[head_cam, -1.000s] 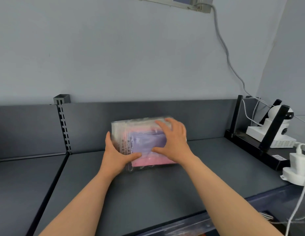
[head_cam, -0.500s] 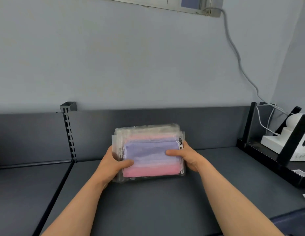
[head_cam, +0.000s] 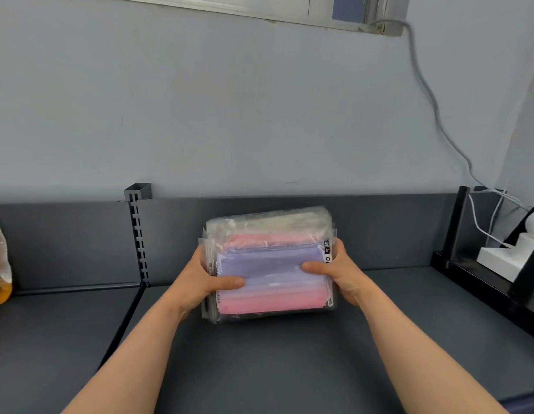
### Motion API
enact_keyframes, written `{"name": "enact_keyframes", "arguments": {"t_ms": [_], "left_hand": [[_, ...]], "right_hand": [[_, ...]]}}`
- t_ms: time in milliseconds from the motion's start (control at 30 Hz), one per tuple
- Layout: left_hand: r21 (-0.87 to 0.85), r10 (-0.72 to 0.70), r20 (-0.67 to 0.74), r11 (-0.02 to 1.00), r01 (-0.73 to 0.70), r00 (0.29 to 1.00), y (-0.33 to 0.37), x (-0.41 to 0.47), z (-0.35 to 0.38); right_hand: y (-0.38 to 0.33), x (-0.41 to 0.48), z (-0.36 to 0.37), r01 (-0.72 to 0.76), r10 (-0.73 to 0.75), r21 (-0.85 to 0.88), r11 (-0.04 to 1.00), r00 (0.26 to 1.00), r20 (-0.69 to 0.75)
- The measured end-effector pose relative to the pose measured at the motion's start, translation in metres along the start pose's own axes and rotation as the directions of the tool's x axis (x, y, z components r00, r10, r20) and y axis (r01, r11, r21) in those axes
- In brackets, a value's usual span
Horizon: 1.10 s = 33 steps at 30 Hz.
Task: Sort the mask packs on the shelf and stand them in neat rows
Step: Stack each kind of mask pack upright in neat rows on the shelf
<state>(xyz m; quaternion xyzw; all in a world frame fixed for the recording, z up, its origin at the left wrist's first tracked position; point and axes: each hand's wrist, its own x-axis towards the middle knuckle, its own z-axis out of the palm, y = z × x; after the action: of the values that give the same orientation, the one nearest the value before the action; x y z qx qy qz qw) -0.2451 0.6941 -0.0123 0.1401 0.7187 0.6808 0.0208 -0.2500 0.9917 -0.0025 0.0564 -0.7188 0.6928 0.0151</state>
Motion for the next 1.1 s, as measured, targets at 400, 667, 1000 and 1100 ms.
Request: {"name": "enact_keyframes", "arguments": {"t_ms": [400,667,1000,1100], "left_hand": [[0.162,0.074,-0.204,0.986,-0.041,0.976,-0.001,-0.022,-0.001],[0.128,0.007,-0.148,0.992,0.012,0.989,-0.017,-0.031,-0.01],[0.056,-0.081,-0.18,0.994,0.093,0.98,-0.007,-0.025,-0.018],[0.061,-0.12,-0.161,0.989,0.131,0.98,-0.005,-0.033,-0.034]], "right_hand": [[-0.006,-0.023,0.011,0.147,-0.156,-0.299,0.943,0.988,-0.007],[0.017,-0.024,0.007,-0.103,0.16,-0.276,0.956,0.968,0.193],[0.014,-0.012,0.027,-0.084,0.076,0.038,0.996,0.98,0.182],[0.011,-0.003,0.041,-0.088,0.068,0.082,0.993,0.973,0.221]]}}
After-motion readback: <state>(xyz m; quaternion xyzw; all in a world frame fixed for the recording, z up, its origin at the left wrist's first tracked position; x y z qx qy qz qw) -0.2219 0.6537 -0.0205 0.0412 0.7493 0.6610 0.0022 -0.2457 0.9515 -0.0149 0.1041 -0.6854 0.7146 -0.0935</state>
